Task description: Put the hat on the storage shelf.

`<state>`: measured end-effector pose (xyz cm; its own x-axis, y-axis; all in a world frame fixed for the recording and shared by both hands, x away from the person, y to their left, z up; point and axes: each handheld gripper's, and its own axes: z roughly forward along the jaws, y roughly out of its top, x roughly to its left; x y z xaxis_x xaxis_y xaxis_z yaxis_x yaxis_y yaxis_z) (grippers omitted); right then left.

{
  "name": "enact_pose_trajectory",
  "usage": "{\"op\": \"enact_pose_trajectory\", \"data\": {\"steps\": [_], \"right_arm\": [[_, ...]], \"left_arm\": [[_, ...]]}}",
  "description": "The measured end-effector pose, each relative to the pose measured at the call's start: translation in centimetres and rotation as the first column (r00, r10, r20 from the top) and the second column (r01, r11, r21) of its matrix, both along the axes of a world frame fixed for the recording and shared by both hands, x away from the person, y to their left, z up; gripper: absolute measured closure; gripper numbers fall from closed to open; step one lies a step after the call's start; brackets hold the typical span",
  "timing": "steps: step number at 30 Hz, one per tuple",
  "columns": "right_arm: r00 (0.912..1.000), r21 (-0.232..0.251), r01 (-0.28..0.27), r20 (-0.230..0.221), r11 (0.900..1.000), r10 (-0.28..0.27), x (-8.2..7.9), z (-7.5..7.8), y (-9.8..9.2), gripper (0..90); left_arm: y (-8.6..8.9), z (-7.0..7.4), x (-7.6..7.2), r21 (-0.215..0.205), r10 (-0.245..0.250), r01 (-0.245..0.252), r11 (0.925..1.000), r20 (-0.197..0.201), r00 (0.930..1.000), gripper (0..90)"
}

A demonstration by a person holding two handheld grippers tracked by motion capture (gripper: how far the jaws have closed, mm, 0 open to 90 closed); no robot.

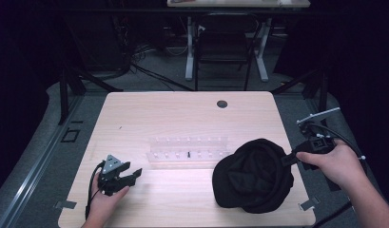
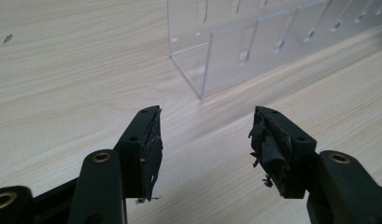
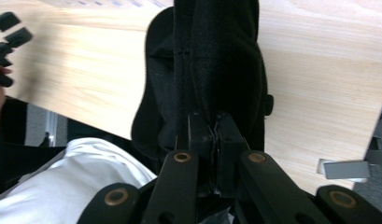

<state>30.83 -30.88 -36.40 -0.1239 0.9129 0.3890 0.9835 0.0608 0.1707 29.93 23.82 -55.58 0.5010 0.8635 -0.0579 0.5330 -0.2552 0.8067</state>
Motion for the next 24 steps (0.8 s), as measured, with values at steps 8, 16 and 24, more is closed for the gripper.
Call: {"op": "enact_pose_trajectory", "data": {"steps": [8,16,24], "right_arm": [[0.9997,0.098,-0.022,0.012,0.995,0.021,0.3,1.0,0.4,88.0],[0.9996,0.200,-0.019,0.024,0.980,0.014,0.5,2.1,0.7,88.1],[0.9991,0.264,-0.032,0.036,0.964,0.023,0.4,2.8,0.4,88.2]], "left_arm": [[0.0,0.0,0.0,0.000,0.001,-0.001,1.0000,-0.002,1.0000,43.0],[0.1,0.0,0.0,0.000,0.002,-0.002,1.0000,-0.001,1.0000,43.1],[0.0,0.0,0.0,0.000,0.003,-0.003,1.0000,-0.002,1.0000,43.0]]}}
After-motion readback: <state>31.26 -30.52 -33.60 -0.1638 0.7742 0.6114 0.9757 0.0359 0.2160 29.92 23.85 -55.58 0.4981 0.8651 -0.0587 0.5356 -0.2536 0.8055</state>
